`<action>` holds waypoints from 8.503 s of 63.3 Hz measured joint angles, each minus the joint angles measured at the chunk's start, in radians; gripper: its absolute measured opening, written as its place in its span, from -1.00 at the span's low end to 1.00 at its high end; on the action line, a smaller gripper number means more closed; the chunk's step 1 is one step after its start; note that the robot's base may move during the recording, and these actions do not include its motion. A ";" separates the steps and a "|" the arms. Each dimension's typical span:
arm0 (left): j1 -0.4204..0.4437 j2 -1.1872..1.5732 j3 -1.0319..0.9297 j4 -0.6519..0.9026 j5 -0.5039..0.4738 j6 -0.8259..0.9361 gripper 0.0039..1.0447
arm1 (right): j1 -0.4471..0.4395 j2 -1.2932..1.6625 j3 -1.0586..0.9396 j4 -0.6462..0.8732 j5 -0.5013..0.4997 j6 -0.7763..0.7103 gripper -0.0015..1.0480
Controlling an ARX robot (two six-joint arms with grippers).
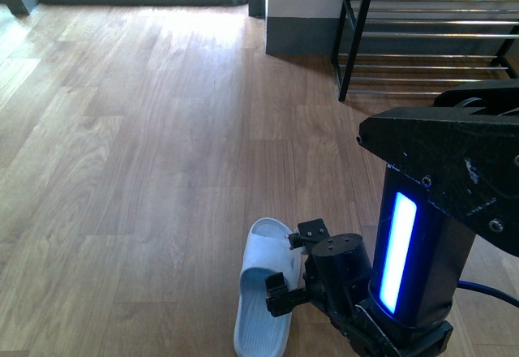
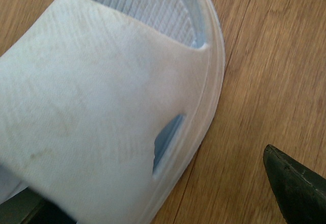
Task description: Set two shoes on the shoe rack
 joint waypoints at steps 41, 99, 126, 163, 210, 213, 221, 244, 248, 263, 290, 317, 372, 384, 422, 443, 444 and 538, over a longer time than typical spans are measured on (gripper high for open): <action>0.000 0.000 0.000 0.000 0.000 0.000 -0.97 | 0.020 0.040 0.025 0.040 0.053 -0.047 -0.48; 0.000 0.000 0.000 0.000 0.000 0.000 -0.97 | -0.124 -0.711 -0.783 0.375 0.179 -0.319 -0.97; 0.000 0.000 0.000 0.000 0.000 0.000 -0.97 | -0.125 -0.711 -0.784 0.375 0.179 -0.319 -0.97; 0.000 0.000 0.000 0.000 0.000 0.000 -0.97 | -0.125 -0.711 -0.784 0.375 0.180 -0.319 -0.97; -0.002 0.000 0.000 0.000 0.003 0.000 -0.97 | -0.394 -1.911 -1.234 -0.348 -0.243 -0.407 -0.97; -0.002 0.000 0.000 0.000 0.000 0.000 -0.97 | -0.439 -2.041 -1.241 -0.444 -0.287 -0.419 -0.97; -0.001 0.000 0.000 0.000 0.000 0.000 -0.97 | -0.576 -2.368 -1.244 -0.715 -0.425 -0.458 -0.97; -0.001 0.000 0.000 0.000 0.000 0.000 -0.97 | -0.896 -2.868 -1.261 -1.112 -0.714 -0.576 -0.97; -0.001 0.000 0.000 0.000 0.000 0.000 -0.97 | -0.898 -2.871 -1.262 -1.113 -0.717 -0.586 -0.97; -0.001 0.000 0.000 0.000 0.000 0.000 -0.97 | -0.898 -2.872 -1.263 -1.113 -0.719 -0.594 -0.97; -0.001 0.000 0.000 0.000 0.000 0.000 -0.97 | -0.898 -2.872 -1.263 -1.114 -0.719 -0.594 -0.97; -0.001 0.000 0.000 0.000 0.000 0.000 -0.97 | -0.898 -2.872 -1.264 -1.114 -0.721 -0.594 -0.97; -0.001 0.000 0.000 0.000 0.000 0.000 -0.97 | -0.901 -2.876 -1.267 -1.115 -0.725 -0.595 -0.97; -0.001 0.000 0.000 0.000 0.000 0.000 -0.97 | -0.901 -2.876 -1.267 -1.115 -0.723 -0.596 -0.97; -0.001 0.003 -0.001 0.000 0.001 0.000 -0.97 | -0.902 -2.876 -1.269 -1.116 -0.722 -0.597 -0.97; -0.003 0.000 -0.001 0.000 0.000 0.001 -0.97 | -0.903 -2.876 -1.269 -1.116 -0.721 -0.597 -0.97; -0.003 0.000 -0.001 0.000 0.000 0.001 -0.97 | -0.903 -2.876 -1.269 -1.116 -0.720 -0.597 -0.97; 0.000 0.002 -0.001 0.000 -0.001 0.001 -0.97 | -0.900 -2.890 -1.281 -1.075 -0.737 -0.576 -0.97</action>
